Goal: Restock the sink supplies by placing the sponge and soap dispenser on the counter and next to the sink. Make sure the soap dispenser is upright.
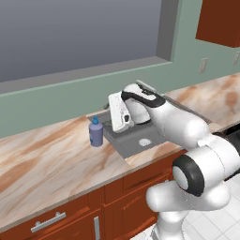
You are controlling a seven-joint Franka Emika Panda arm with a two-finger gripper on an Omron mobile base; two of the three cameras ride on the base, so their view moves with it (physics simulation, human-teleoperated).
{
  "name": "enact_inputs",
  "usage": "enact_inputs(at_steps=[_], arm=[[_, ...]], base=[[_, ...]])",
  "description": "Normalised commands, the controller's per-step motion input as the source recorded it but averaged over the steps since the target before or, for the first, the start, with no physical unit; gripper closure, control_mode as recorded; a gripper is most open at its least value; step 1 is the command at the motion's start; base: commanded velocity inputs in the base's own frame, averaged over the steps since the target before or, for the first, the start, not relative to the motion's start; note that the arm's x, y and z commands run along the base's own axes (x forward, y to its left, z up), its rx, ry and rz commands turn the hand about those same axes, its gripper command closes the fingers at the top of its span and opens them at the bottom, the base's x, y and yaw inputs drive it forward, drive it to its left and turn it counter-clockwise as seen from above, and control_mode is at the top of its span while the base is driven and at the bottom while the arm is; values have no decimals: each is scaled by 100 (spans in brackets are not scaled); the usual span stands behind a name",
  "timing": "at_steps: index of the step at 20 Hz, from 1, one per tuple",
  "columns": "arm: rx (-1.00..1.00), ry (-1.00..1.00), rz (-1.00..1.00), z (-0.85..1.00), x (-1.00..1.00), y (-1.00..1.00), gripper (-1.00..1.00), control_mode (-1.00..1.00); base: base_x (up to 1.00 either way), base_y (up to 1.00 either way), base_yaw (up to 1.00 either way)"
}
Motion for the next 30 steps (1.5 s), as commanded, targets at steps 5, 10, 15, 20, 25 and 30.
enact_inputs(at_steps=[5,10,15,20,25,30], arm=[[-19,-35,0,36,-100,-19,-100,-100],[-37,-26,4,31,-100,-24,-100,-100],[-45,-9,14,12,-94,-22,-100,-100],[-48,0,19,1,-71,-30,-100,-100],[-46,0,21,0,-69,-40,-100,-100],[-45,0,21,0,-78,-49,-100,-100]], base=[[0,0,0],[0,0,0],[0,0,0],[0,0,0],[0,0,0],[0,0,0]])
